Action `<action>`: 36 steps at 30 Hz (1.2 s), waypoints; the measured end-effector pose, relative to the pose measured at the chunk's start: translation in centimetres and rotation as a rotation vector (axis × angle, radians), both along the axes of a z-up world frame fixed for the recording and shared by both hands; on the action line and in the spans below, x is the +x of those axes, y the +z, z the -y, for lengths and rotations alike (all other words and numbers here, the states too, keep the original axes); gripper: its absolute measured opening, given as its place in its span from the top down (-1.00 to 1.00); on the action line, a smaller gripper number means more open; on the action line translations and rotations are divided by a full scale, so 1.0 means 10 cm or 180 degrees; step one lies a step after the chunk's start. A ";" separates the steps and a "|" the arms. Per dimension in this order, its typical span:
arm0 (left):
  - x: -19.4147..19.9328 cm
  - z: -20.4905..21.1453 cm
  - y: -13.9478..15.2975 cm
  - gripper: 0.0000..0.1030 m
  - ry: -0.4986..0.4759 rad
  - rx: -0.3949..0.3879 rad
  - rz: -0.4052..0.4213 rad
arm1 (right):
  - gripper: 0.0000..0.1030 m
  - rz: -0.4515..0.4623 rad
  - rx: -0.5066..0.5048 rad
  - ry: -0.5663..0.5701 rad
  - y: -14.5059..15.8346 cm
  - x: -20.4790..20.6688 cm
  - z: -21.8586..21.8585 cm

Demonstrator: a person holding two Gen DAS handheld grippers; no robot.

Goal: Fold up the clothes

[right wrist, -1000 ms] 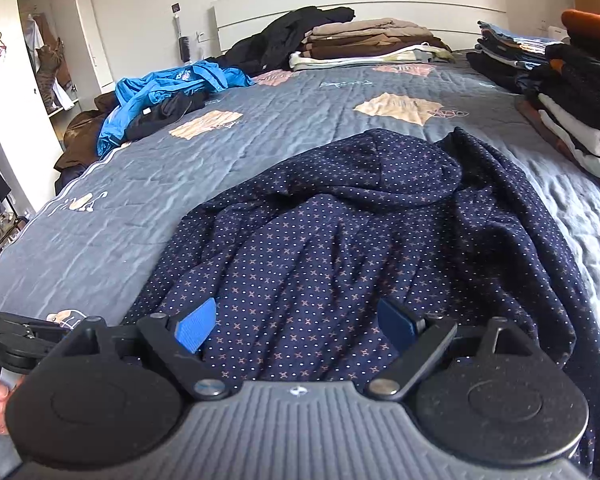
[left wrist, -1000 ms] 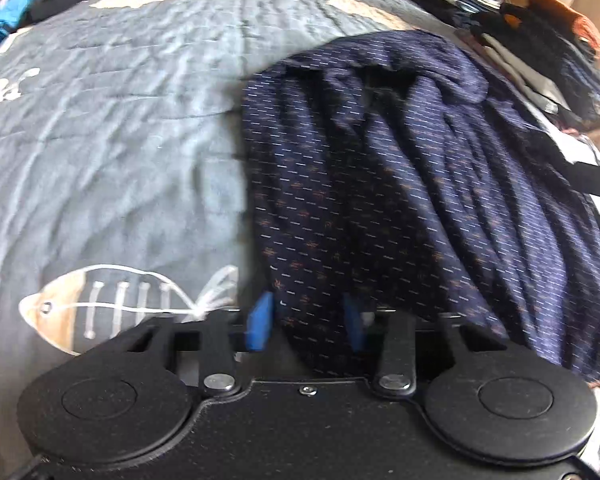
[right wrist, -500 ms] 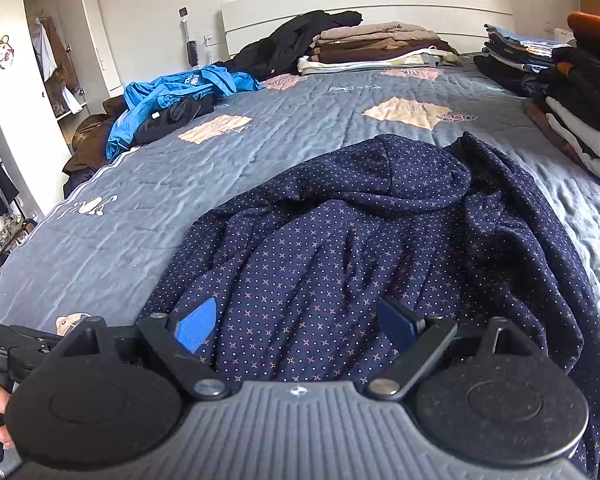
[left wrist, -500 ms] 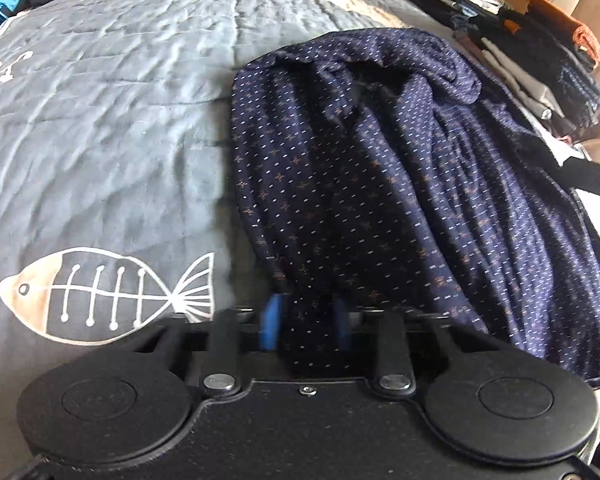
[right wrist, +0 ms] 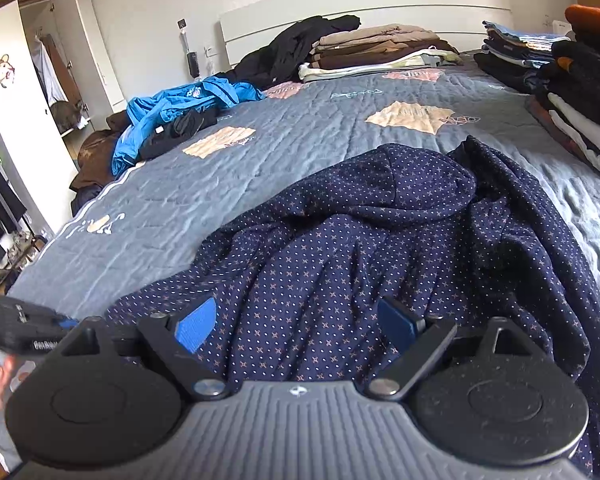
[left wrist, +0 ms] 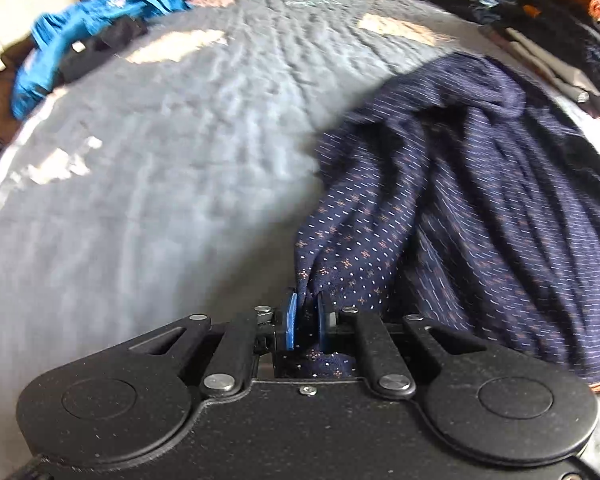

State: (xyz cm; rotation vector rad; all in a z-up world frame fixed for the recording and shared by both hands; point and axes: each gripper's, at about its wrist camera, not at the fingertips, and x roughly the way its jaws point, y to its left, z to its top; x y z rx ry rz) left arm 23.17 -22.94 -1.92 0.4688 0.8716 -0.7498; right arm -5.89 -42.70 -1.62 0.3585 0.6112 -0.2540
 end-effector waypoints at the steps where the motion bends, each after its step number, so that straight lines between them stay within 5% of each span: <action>1: 0.06 -0.01 0.05 0.80 0.0007 0.0070 0.0086 | -0.70 -0.0002 0.0004 0.0006 0.00 0.00 0.00; 10: 0.69 0.00 0.49 0.82 0.0150 0.0678 0.0772 | -0.70 -0.0013 0.0052 0.0015 -0.03 0.00 0.02; 14: 1.00 -0.03 0.64 0.82 0.0348 0.0679 0.0918 | -0.70 -0.0005 0.0049 0.0001 -0.02 0.00 0.05; 23: 1.21 0.19 0.11 0.57 0.0438 0.0696 0.0746 | -0.70 -0.0021 0.0046 -0.0001 -0.04 0.04 0.06; 28: 0.77 0.03 0.34 -0.15 0.0269 0.0391 0.0805 | -0.70 0.0012 0.0064 -0.0025 -0.03 0.00 0.11; 33: -0.27 0.07 0.40 -0.20 -0.0628 0.0141 0.1034 | -0.70 0.0059 0.0059 -0.0054 0.02 -0.06 0.15; 36: -0.89 0.07 0.16 -0.20 -0.1145 0.0278 0.1398 | -0.70 0.0086 0.0055 -0.0072 0.05 -0.09 0.16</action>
